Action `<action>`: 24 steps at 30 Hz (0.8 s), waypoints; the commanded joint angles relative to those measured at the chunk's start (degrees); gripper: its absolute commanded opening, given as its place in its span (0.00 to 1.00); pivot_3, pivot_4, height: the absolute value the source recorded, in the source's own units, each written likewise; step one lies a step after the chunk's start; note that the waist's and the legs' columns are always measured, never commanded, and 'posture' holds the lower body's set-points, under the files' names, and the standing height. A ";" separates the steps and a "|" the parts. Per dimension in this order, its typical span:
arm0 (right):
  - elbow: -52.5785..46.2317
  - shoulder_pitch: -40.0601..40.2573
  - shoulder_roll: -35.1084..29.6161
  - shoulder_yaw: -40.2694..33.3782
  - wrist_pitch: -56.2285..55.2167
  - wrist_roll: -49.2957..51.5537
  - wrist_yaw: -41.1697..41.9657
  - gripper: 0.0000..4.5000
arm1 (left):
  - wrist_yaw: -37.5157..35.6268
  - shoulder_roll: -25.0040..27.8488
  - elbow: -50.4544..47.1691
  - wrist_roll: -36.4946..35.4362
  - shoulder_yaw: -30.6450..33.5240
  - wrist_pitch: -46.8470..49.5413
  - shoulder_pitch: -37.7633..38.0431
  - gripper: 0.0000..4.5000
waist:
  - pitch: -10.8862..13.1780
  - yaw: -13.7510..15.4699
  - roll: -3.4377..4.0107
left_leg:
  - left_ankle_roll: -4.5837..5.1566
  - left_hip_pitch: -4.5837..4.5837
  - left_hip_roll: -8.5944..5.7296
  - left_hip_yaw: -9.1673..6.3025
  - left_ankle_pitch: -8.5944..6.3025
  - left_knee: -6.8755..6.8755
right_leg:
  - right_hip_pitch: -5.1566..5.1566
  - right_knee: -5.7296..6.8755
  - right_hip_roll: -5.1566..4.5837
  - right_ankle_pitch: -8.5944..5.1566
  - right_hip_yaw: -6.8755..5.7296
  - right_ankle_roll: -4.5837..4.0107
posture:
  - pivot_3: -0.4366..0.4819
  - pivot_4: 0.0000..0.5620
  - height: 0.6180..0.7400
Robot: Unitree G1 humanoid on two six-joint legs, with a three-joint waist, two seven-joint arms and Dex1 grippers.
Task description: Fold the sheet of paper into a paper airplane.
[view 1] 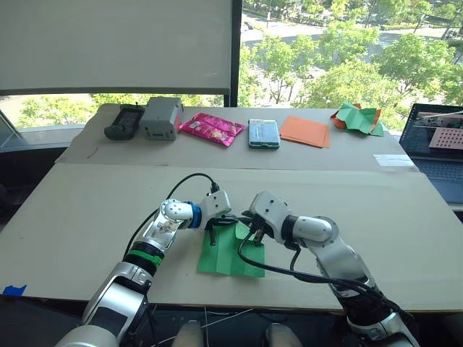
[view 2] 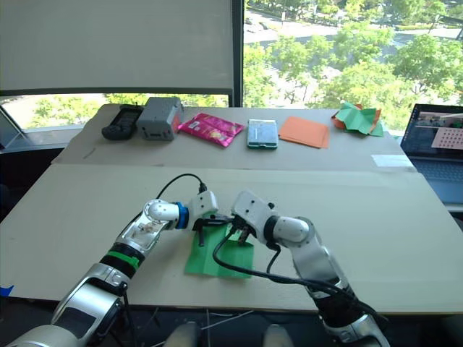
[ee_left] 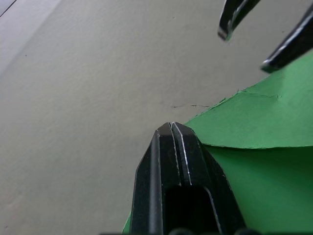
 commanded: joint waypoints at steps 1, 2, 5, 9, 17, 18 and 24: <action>2.03 -1.56 1.12 0.85 -0.20 -0.50 -2.37 0.01 | -0.13 0.32 1.77 1.74 -1.23 2.30 1.52 0.00 | 0.00 0.00 0.01 | 0.00 0.00 0.00 0.00 0.00 0.00 | 0.00 0.01 0.00 0.00 0.00 0.00 | 0.48 0.27 0.72; 2.90 -1.77 1.37 1.20 -0.30 -0.73 -2.88 0.01 | -0.13 0.35 1.58 1.71 -1.19 2.36 1.60 0.00 | 0.00 -0.01 0.01 | 0.01 -0.01 0.00 0.00 0.00 0.00 | -0.01 0.02 0.00 0.00 0.00 0.00 | 0.48 0.27 0.72; 4.55 -2.13 1.70 1.79 -0.75 -0.75 -3.86 0.01 | -0.08 0.41 1.25 1.76 -1.19 2.40 1.76 0.00 | 0.00 -0.03 0.01 | 0.00 0.00 0.00 0.00 0.00 0.00 | 0.00 0.03 0.00 0.00 0.00 0.00 | 0.48 0.27 0.72; 5.86 -2.12 1.54 2.61 -0.47 -0.93 -4.52 0.01 | 0.01 0.47 0.79 1.77 -1.16 2.58 1.95 0.00 | -0.01 -0.06 0.01 | 0.01 0.00 0.00 0.00 0.00 0.00 | 0.00 0.03 0.00 0.00 0.00 0.00 | 0.48 0.27 0.72; 7.40 -0.63 1.14 4.91 2.15 -1.08 -4.08 0.01 | 0.12 0.65 -0.27 1.75 -1.21 2.80 2.37 0.00 | -0.10 -0.20 0.07 | 0.00 0.02 0.00 0.00 0.00 0.00 | 0.01 0.02 0.00 0.00 0.00 0.00 | 0.48 0.27 0.72; 7.37 -0.30 1.14 5.21 2.43 -1.11 -4.12 0.01 | 0.11 0.68 -0.33 1.72 -1.21 2.80 2.44 0.00 | -0.15 -0.24 0.09 | 0.00 0.02 0.00 0.00 0.00 0.00 | 0.01 0.02 0.00 0.00 0.00 0.00 | 0.48 0.27 0.72; 6.17 1.55 0.37 6.27 3.80 -1.34 -4.43 0.01 | 0.19 0.83 -0.46 1.91 -1.37 2.64 2.58 0.00 | -0.37 -0.38 0.15 | 0.00 0.02 0.00 -0.01 0.00 0.00 | 0.02 0.02 0.00 -0.01 0.00 -0.01 | 0.48 0.27 0.72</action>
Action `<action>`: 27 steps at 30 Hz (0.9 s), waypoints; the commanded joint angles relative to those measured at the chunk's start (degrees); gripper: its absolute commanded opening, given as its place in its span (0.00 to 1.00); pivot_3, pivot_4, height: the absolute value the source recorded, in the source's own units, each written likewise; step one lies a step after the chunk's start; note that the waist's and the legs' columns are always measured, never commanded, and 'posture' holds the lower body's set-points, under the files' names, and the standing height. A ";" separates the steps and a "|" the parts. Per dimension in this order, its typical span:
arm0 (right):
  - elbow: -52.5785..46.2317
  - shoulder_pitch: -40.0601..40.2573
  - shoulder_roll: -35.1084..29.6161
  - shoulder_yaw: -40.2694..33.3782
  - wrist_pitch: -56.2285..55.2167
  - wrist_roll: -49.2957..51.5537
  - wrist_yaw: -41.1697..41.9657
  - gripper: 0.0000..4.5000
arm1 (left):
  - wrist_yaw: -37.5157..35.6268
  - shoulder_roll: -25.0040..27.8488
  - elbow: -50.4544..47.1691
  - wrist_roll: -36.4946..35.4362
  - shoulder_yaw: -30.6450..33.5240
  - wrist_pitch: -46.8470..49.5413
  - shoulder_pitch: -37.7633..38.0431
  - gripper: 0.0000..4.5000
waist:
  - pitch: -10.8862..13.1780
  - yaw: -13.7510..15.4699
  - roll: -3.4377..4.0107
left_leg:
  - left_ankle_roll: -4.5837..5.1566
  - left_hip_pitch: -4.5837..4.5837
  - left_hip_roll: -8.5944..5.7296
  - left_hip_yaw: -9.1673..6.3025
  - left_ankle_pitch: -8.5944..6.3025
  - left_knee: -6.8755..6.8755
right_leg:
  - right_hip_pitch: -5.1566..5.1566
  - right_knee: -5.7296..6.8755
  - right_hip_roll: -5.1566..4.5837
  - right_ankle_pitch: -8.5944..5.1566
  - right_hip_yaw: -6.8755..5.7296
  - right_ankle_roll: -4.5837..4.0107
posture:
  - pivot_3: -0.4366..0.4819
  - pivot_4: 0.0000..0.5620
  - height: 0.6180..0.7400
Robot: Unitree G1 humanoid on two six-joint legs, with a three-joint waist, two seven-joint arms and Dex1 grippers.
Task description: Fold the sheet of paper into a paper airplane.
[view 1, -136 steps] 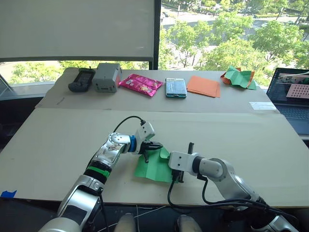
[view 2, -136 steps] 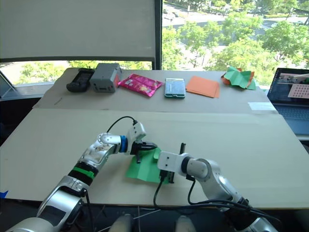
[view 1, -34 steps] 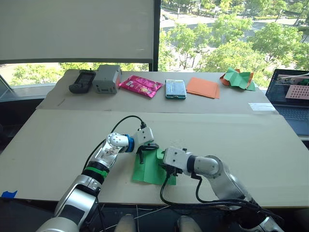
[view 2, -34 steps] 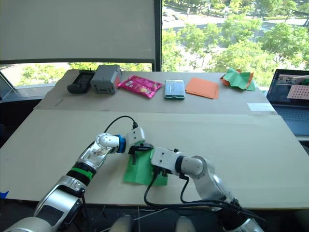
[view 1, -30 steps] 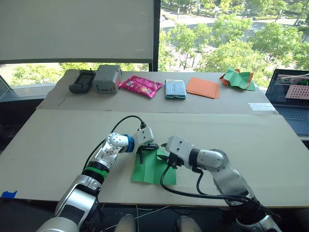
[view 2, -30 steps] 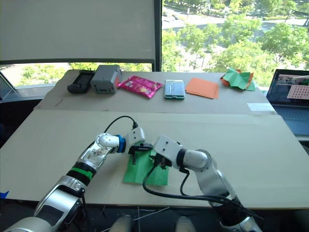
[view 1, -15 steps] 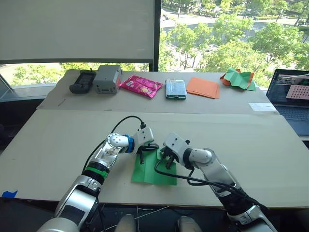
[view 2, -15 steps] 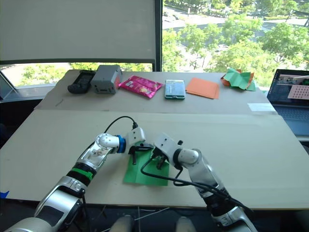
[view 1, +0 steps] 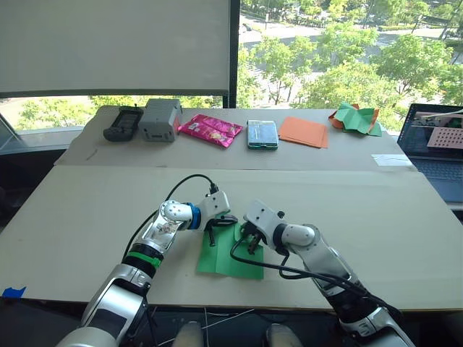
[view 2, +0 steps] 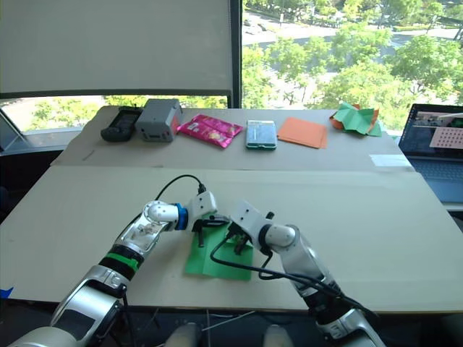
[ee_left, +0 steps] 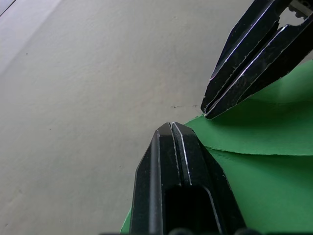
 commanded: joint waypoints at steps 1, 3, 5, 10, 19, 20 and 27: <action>-0.08 2.54 -0.93 2.01 2.44 -0.18 0.50 0.01 | -0.40 0.66 1.24 1.89 -1.47 1.50 1.66 0.00 | -0.06 -0.01 -0.01 | 0.00 0.00 0.00 0.00 0.00 0.00 | 0.00 0.00 0.00 0.00 0.00 0.00 | 0.48 0.27 0.72; -0.98 3.37 -1.26 2.16 2.75 -0.19 0.53 0.01 | -0.40 0.73 1.28 1.91 -1.49 1.45 1.70 0.00 | -0.12 -0.04 -0.02 | 0.00 0.00 0.00 0.00 0.00 0.00 | 0.00 -0.01 0.00 -0.01 0.00 -0.01 | 0.48 0.27 0.72; -2.09 4.26 -1.65 2.31 3.06 -0.23 0.59 0.01 | -0.40 0.81 1.26 1.97 -1.53 1.41 1.75 0.00 | -0.20 -0.06 -0.04 | -0.01 0.00 0.00 0.00 -0.01 0.00 | 0.00 -0.01 0.00 -0.01 0.00 -0.01 | 0.48 0.27 0.72; -3.89 5.95 -2.44 2.32 4.01 -0.28 0.76 0.01 | -0.41 0.89 1.29 2.03 -1.59 1.33 1.76 0.00 | -0.29 -0.11 -0.06 | -0.02 0.01 0.00 0.00 -0.02 0.00 | 0.00 -0.02 0.00 -0.02 0.00 -0.02 | 0.48 0.27 0.72; -6.83 9.58 -3.85 2.40 5.37 -0.11 0.65 0.01 | -0.55 0.95 1.29 2.08 -1.73 1.17 1.87 0.00 | -0.35 -0.11 -0.12 | -0.04 0.01 0.01 -0.01 -0.02 0.00 | -0.01 -0.03 -0.01 -0.03 0.00 -0.02 | 0.48 0.27 0.72; -7.18 10.06 -4.11 2.25 5.57 -0.09 0.65 0.01 | -0.55 0.96 1.29 2.09 -1.75 1.16 1.87 0.00 | -0.36 -0.11 -0.12 | -0.04 0.01 0.01 0.00 -0.02 0.00 | -0.01 -0.04 -0.01 -0.03 0.00 -0.03 | 0.48 0.27 0.72; -9.27 12.62 -5.67 0.98 6.87 0.71 0.46 0.01 | -0.63 1.02 1.07 2.03 -1.81 1.24 2.03 0.00 | -0.43 -0.05 -0.20 | -0.04 0.01 0.01 0.00 -0.03 0.00 | 0.00 -0.07 -0.03 -0.05 -0.01 -0.02 | 0.48 0.27 0.72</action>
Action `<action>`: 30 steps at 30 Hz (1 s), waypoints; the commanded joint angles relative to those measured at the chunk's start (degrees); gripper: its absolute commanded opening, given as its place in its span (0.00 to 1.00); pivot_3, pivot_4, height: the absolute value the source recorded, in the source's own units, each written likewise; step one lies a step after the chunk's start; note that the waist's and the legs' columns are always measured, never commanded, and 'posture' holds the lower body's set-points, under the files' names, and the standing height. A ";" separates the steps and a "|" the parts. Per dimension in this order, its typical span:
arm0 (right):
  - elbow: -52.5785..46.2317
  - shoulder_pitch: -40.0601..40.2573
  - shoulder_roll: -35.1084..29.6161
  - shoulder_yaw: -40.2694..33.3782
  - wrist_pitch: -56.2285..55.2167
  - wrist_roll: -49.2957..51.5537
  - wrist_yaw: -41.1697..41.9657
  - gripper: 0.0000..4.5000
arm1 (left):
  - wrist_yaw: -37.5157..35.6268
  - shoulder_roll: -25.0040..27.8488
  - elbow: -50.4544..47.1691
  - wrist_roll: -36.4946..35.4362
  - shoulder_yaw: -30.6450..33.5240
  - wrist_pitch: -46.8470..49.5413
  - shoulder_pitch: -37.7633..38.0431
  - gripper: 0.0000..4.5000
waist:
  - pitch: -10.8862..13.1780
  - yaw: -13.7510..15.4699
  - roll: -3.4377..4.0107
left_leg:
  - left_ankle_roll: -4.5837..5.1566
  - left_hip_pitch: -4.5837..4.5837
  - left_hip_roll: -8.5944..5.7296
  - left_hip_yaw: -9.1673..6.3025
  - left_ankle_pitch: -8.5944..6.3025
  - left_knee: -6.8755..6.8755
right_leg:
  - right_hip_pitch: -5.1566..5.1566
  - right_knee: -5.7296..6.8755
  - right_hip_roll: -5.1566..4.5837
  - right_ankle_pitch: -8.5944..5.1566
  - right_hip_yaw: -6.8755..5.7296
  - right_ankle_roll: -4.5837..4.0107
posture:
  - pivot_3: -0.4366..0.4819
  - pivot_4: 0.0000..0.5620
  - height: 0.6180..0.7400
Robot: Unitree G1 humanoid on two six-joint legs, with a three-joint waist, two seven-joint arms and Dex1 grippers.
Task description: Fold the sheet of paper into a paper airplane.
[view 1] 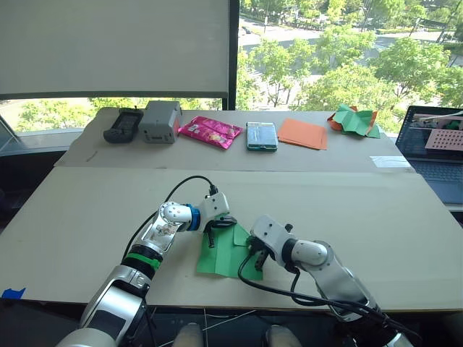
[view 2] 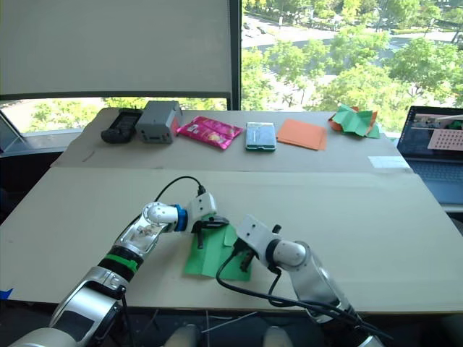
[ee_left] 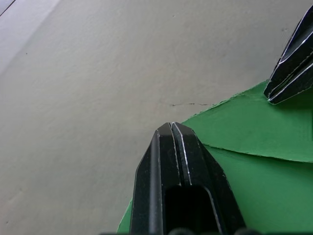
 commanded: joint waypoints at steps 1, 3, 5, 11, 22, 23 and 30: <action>2.07 3.03 -1.60 0.71 3.75 0.65 0.43 0.01 | -0.72 0.74 1.38 1.95 -1.60 1.28 1.45 0.00 | -0.01 0.06 -0.01 | 0.00 0.00 0.00 0.00 0.00 0.00 | 0.00 -0.01 -0.01 0.00 -0.01 0.00 | 0.48 0.27 0.72; 1.21 4.03 -1.82 -0.02 4.40 1.13 0.15 0.01 | -0.78 0.78 1.21 1.92 -1.62 1.34 1.60 0.00 | -0.01 0.11 -0.01 | -0.01 0.00 0.00 0.00 0.00 0.00 | 0.00 -0.02 -0.01 0.00 -0.01 0.00 | 0.48 0.27 0.72; 0.34 4.99 -2.06 -0.65 4.90 1.56 -0.05 0.01 | -0.82 0.83 1.08 1.92 -1.64 1.35 1.72 0.00 | -0.01 0.16 -0.02 | -0.01 -0.01 0.00 0.00 -0.01 0.00 | 0.00 -0.03 -0.02 -0.01 -0.01 0.00 | 0.48 0.27 0.72; -1.31 6.37 -2.48 -2.03 6.08 2.40 -0.45 0.01 | -0.92 0.87 1.01 1.90 -1.65 1.39 1.74 0.00 | -0.01 0.56 -0.04 | -0.02 -0.01 -0.01 0.01 -0.01 0.00 | 0.00 -0.04 -0.04 -0.01 -0.01 0.00 | 0.48 0.27 0.72; -12.10 5.81 0.34 -11.43 0.24 12.85 1.21 0.01 | -0.78 0.71 1.34 1.94 -1.55 1.31 1.58 0.00 | 0.14 0.89 -0.10 | -0.04 -0.06 -0.01 0.01 -0.02 -0.01 | -0.06 -0.08 -0.07 -0.01 -0.04 0.01 | 0.48 0.27 0.72; -13.21 4.73 1.40 -13.29 0.68 14.85 1.18 0.01 | -0.75 0.68 1.45 1.93 -1.48 1.29 1.50 0.00 | 0.22 0.88 -0.06 | -0.03 -0.08 0.00 0.01 -0.02 -0.01 | -0.08 -0.07 -0.07 -0.01 -0.04 0.01 | 0.48 0.27 0.72; -11.46 -2.12 3.98 -15.85 1.18 18.05 -1.59 0.01 | -0.34 0.54 1.82 2.02 -1.30 1.27 1.24 0.00 | 0.33 0.82 0.03 | -0.04 -0.16 0.00 -0.01 -0.02 -0.01 | -0.15 -0.10 -0.07 -0.01 -0.09 0.01 | 0.48 0.27 0.72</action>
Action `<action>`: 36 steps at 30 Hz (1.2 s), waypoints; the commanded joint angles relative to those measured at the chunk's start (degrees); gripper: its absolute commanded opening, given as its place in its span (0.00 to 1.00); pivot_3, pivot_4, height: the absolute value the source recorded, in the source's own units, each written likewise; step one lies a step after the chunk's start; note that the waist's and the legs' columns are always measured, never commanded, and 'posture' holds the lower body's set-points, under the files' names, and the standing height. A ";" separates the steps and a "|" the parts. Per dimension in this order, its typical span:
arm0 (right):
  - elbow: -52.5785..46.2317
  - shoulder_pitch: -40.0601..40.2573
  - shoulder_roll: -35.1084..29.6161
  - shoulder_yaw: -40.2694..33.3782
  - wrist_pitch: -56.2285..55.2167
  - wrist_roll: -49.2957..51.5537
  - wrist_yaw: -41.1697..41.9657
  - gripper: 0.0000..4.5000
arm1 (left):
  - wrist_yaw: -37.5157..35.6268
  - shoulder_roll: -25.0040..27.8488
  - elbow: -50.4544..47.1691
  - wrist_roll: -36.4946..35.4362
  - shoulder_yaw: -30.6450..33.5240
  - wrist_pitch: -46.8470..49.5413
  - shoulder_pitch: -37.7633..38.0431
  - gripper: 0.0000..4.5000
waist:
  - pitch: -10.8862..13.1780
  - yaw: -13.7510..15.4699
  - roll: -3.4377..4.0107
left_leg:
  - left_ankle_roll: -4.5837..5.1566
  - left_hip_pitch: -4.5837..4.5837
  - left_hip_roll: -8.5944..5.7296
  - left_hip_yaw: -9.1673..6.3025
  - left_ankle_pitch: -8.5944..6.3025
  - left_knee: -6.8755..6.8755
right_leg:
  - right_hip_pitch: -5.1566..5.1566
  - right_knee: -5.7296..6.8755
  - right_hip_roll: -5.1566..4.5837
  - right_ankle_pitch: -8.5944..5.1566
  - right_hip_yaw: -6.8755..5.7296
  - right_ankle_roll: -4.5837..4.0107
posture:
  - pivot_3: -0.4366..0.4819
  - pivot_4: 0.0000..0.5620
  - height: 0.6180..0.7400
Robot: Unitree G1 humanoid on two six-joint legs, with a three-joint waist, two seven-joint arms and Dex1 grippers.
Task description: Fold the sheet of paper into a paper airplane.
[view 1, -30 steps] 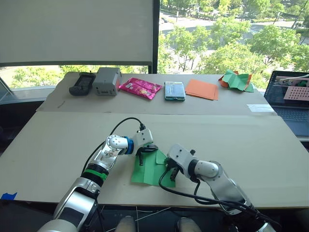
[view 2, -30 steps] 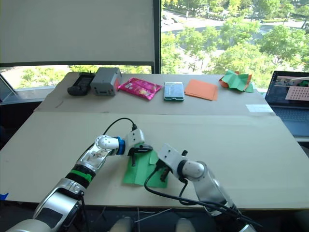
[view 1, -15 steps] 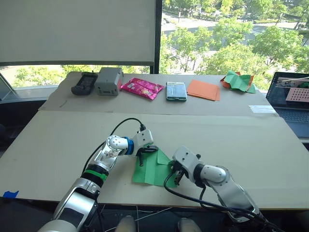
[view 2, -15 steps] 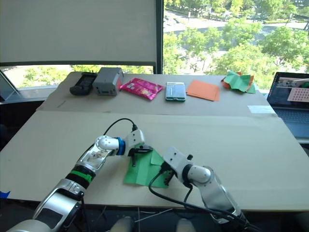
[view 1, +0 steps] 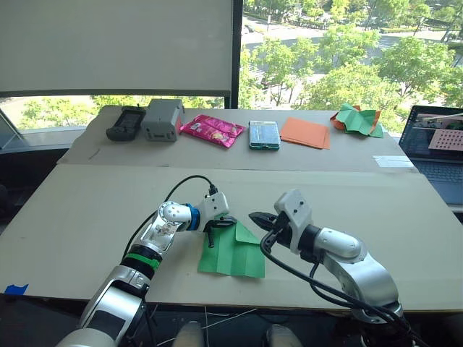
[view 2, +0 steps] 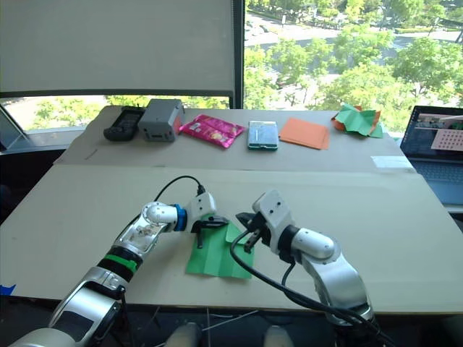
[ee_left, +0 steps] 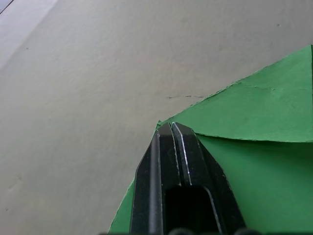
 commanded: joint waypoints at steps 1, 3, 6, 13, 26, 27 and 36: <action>1.79 -1.69 0.27 1.48 -1.66 0.15 -1.66 0.01 | 0.00 0.48 2.01 1.97 -1.32 1.47 1.13 0.00 | -0.01 0.05 0.01 | 0.00 -0.02 0.00 0.00 0.00 0.00 | -0.01 0.00 0.00 0.00 0.00 0.00 | 0.48 0.27 0.72; 4.64 -2.49 -0.56 4.87 -3.15 -2.28 -2.27 0.01 | 0.32 0.56 1.59 1.90 -1.05 1.69 1.13 0.00 | -0.01 0.04 0.03 | 0.00 -0.03 -0.01 0.02 0.00 0.00 | -0.01 0.00 -0.01 0.00 0.01 0.00 | 0.48 0.27 0.72; 10.89 -3.62 -1.68 10.53 -6.56 -6.53 -3.01 0.01 | 1.20 0.96 0.77 0.96 0.74 2.85 0.70 0.00 | -0.01 -0.01 0.04 | 0.01 -0.04 0.00 0.02 0.01 -0.01 | -0.04 0.02 -0.01 0.00 0.00 0.00 | 0.48 0.27 0.72; 18.15 -3.74 -2.16 14.16 -12.26 -9.53 -2.86 0.01 | 1.28 3.05 -9.57 -5.71 7.79 12.21 2.26 0.00 | 0.23 -0.83 0.07 | 0.02 -0.20 0.00 0.02 0.01 -0.02 | -0.23 0.04 0.00 0.01 0.01 0.02 | 0.48 0.27 0.72; 22.04 -3.89 -1.92 16.55 -15.35 -12.13 -1.57 0.00 | 3.96 7.47 -26.40 -22.38 23.15 35.22 11.21 0.19 | 0.46 -1.07 0.01 | 0.03 -0.07 0.02 -0.02 0.02 -0.09 | -0.16 0.06 0.06 0.02 0.04 0.01 | 0.48 0.27 0.72; 22.14 -3.90 -1.83 16.57 -15.39 -12.24 -1.54 0.00 | 3.86 7.58 -27.10 -23.99 24.12 37.00 12.13 0.26 | 0.47 -1.08 -0.01 | 0.03 -0.08 0.02 -0.02 0.02 -0.09 | -0.17 0.06 0.05 0.02 0.04 0.01 | 0.48 0.27 0.72; 22.62 -4.22 -0.90 16.54 -15.52 -12.63 -1.63 0.00 | 7.91 4.20 -27.75 -29.98 24.62 44.36 14.39 0.71 | 0.49 -0.88 -0.06 | 0.03 -0.11 0.01 -0.02 0.02 -0.09 | -0.18 0.05 0.05 0.02 0.03 0.01 | 0.48 0.27 0.72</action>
